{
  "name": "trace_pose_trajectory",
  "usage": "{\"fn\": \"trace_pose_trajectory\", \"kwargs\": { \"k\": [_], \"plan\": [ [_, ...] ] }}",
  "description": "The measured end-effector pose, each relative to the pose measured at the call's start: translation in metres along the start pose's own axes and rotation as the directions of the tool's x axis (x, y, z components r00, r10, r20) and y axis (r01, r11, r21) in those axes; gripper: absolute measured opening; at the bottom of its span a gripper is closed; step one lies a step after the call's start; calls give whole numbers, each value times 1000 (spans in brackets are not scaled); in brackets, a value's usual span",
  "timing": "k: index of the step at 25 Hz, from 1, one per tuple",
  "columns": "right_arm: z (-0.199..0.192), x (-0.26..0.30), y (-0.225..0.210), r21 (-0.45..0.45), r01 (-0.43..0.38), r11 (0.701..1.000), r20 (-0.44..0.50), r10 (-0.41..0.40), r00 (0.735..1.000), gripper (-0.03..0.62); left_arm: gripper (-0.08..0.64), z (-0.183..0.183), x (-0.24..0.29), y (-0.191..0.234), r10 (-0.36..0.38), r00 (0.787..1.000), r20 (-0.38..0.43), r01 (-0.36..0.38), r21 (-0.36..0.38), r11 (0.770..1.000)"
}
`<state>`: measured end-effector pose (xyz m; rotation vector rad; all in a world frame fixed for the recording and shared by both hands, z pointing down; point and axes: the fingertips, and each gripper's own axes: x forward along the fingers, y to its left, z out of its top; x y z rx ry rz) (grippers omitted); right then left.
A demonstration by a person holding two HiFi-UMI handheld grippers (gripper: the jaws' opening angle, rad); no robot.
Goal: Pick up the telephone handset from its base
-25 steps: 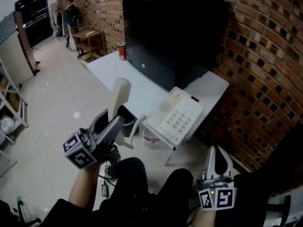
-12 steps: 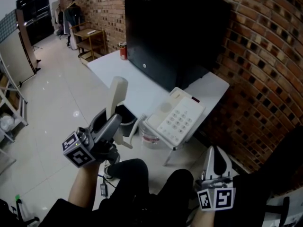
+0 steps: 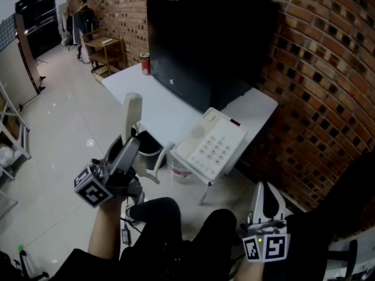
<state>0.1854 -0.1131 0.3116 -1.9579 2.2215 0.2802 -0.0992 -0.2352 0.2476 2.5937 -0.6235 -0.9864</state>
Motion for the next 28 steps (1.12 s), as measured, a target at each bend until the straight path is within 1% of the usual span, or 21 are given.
{"fn": "trace_pose_trajectory", "kwargs": {
  "k": [9, 14, 18, 21, 25, 28],
  "plan": [
    [2, -1, 4, -8, -12, 1000, 5, 12, 1000, 8, 218, -6, -2, 0, -11, 1000, -28, 11, 6, 1000],
    [2, -3, 1, -8, 8, 1000, 11, -8, 1000, 9, 218, -9, -2, 0, -12, 999, -40, 12, 0, 1000],
    [4, -3, 1, -7, 12, 1000, 18, -12, 1000, 8, 218, -12, -5, 4, -20, 998, -51, 21, 13, 1000],
    [3, -4, 0, -8, 22, 1000, 15, -22, 1000, 9, 218, -13, 0, 3, -24, 998, -58, 24, 4, 1000],
    [1, -4, -1, -11, 31, 999, 4, -31, 1000, 9, 218, -15, 13, -4, -56, 995, -84, 58, 20, 998],
    [2, -5, -2, -14, 36, 999, 2, -36, 999, 9, 218, -21, 21, -9, -68, 991, -113, 71, 17, 997]
  ]
}}
